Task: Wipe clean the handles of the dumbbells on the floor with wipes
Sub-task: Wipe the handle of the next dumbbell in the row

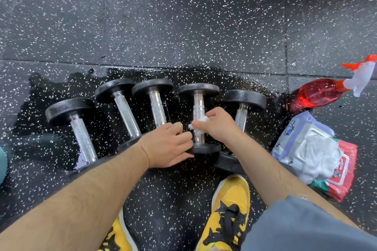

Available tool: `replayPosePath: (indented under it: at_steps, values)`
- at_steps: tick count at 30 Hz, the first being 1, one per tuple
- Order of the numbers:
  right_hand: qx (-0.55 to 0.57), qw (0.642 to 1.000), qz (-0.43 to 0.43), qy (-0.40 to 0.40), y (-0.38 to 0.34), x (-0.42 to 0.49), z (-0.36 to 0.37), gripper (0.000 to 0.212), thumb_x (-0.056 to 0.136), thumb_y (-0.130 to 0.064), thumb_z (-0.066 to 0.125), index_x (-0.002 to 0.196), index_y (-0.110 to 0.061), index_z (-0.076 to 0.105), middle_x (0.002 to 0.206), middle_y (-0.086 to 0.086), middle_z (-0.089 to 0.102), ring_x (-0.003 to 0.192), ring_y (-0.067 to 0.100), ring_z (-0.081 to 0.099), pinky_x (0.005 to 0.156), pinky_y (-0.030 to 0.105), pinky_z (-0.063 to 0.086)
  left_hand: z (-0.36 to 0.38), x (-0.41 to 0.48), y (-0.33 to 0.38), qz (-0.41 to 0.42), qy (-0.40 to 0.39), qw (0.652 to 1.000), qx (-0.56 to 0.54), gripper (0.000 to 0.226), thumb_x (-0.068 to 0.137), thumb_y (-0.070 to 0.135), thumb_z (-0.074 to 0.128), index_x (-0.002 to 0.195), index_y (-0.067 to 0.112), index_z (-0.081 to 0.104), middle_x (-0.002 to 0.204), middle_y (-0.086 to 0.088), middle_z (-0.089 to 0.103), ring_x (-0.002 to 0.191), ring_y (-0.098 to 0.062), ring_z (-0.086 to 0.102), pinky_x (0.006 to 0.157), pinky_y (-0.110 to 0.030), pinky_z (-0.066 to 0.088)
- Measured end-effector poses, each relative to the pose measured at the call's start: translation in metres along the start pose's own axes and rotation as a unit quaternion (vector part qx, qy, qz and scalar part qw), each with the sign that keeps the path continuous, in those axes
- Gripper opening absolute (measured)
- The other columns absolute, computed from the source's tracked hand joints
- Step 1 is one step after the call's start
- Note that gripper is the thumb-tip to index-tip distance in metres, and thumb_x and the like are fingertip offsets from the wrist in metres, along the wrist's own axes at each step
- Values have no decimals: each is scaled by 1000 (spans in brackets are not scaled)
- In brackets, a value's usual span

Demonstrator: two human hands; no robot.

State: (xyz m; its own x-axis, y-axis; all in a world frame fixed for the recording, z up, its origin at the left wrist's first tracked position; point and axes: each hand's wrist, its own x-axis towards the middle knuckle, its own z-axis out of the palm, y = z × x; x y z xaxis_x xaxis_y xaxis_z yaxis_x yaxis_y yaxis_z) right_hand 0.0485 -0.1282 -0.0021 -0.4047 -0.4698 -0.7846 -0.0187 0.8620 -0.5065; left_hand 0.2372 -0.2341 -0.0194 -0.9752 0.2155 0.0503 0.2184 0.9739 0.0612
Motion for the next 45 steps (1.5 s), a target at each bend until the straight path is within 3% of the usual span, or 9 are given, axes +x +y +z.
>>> replayPosePath:
  at_steps: [6,9,12,16,22,28,35,42,45]
  values:
    - [-34,998,13,-60,10,-11,0,56,74,-44,87,113,-25,51,100,-14,56,88,4,54,73,27,44,0,0,0,0,2,1000,-3,37,103,52,50,96,17,60,86,3,48,76,-20,42,63,-32,42]
    - [-49,997,11,-64,10,-10,2,57,68,-44,90,110,-21,59,97,-7,64,82,11,56,66,27,42,1,-1,0,-1,5,1000,-4,37,104,51,47,97,17,57,86,3,48,77,-20,41,63,-31,39]
    - [-77,994,12,-71,4,-13,0,69,68,-45,91,122,-18,59,109,0,66,91,15,60,74,31,48,1,0,0,1,1,1000,-1,36,105,51,44,98,18,55,87,4,48,78,-20,40,64,-31,36]
    - [-126,990,12,-69,-8,-23,-9,77,74,-36,88,131,5,57,130,25,61,117,41,60,100,51,50,-1,1,0,-1,-6,1000,-3,37,105,51,44,97,18,58,86,4,50,78,-19,40,64,-31,40]
    - [-193,979,3,-60,-17,-34,-14,38,81,-29,84,108,-8,67,103,7,70,94,22,67,83,37,57,-1,0,0,-5,-14,1000,-10,40,106,51,41,94,18,61,86,4,49,78,-19,38,65,-32,42]
    - [-256,966,-27,-16,-23,-39,-7,23,86,-14,72,107,-6,70,106,10,71,96,25,68,80,39,57,1,1,0,-9,0,1000,-16,38,104,51,48,94,17,62,86,4,50,77,-20,39,64,-32,42]
    - [-176,983,-57,-19,-23,-41,-1,19,81,-22,75,98,-24,68,94,-10,61,85,11,58,63,26,46,4,0,0,-9,17,1000,-21,38,103,50,50,94,16,64,86,3,51,77,-21,41,63,-33,41]
    - [-39,997,-62,-14,-7,-48,-2,11,86,-33,76,93,-31,66,109,-11,59,104,12,57,84,31,47,5,1,1,-13,19,999,-25,38,102,52,53,98,15,64,86,3,52,77,-21,40,65,-35,44]
    - [-45,997,-58,0,-9,-50,-4,4,90,-32,68,92,-35,66,109,-10,64,96,13,62,82,32,51,4,2,-1,-10,28,999,-23,38,102,52,51,97,16,65,86,3,52,78,-21,40,65,-34,43]
